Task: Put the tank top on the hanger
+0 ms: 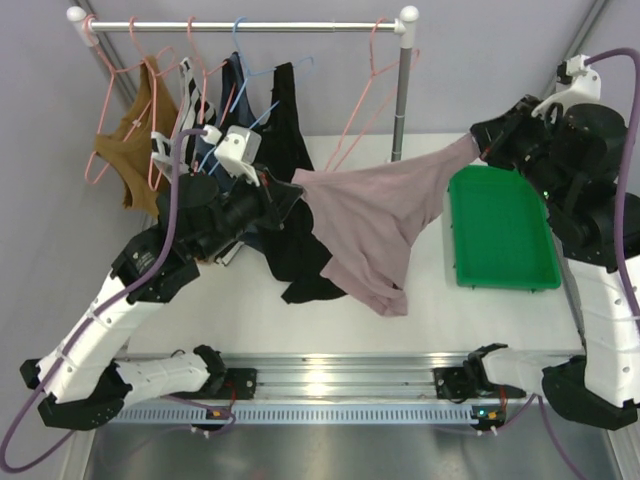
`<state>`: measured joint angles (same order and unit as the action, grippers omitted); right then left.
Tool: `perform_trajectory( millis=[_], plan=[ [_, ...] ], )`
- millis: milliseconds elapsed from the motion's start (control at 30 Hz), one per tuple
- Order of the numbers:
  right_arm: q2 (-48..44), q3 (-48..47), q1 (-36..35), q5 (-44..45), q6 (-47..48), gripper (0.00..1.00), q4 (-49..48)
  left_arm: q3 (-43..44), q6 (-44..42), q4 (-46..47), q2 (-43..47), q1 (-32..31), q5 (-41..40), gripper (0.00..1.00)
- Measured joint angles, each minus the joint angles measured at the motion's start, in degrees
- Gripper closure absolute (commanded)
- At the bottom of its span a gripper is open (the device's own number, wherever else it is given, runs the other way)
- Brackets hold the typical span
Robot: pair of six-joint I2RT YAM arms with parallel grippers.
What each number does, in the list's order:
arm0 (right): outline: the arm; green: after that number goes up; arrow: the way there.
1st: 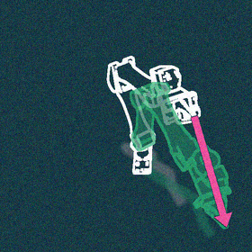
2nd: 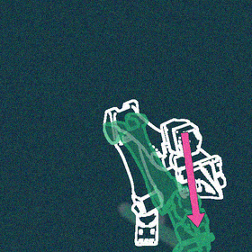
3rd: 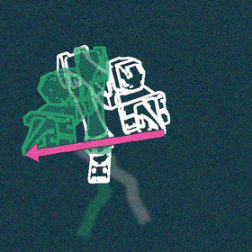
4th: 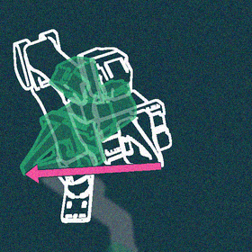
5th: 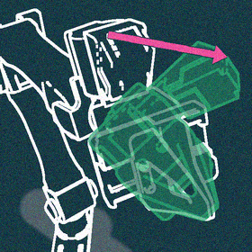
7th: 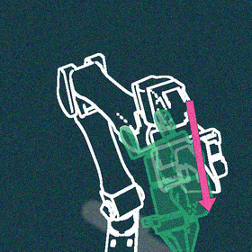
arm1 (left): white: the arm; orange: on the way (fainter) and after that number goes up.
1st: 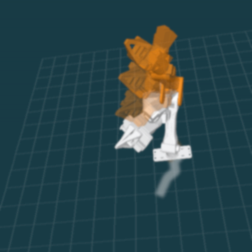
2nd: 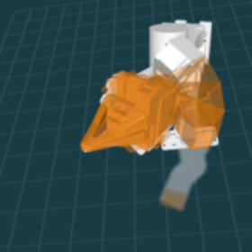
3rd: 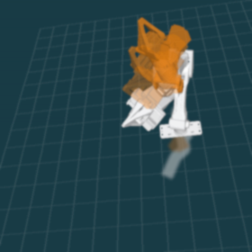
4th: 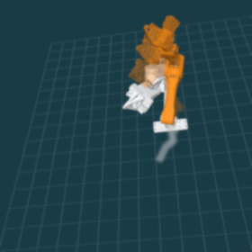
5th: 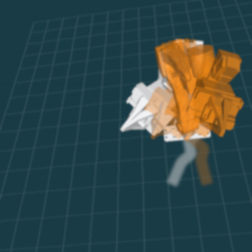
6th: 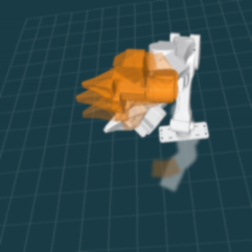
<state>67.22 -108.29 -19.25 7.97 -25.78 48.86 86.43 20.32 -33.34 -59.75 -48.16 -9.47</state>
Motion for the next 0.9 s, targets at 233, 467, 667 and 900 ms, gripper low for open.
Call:
perform_trajectory(
  millis=[233,467,667,900],
  plan=[
    [2.97,-7.17,0.02,-1.16,0.04,1.0,2.01,7.61,-3.37,-4.55,-1.81,0.0,-0.42,1.0],
    [6.8,-12.96,0.04,-2.27,0.04,1.0,3.17,14.91,-5.35,-7.58,-5.81,0.11,0.31,1.0],
    [-1.55,8.55,0.02,-5.9,-2.43,1.0,-3.21,9.4,-5.18,-7.76,-4.42,0.22,4.22,1.0],
    [-8.26,46.99,-11.56,-9.29,-12.24,0.62,-16.85,-2.23,-3.08,-8.31,0.33,0.22,8.83,1.0]
  ],
)
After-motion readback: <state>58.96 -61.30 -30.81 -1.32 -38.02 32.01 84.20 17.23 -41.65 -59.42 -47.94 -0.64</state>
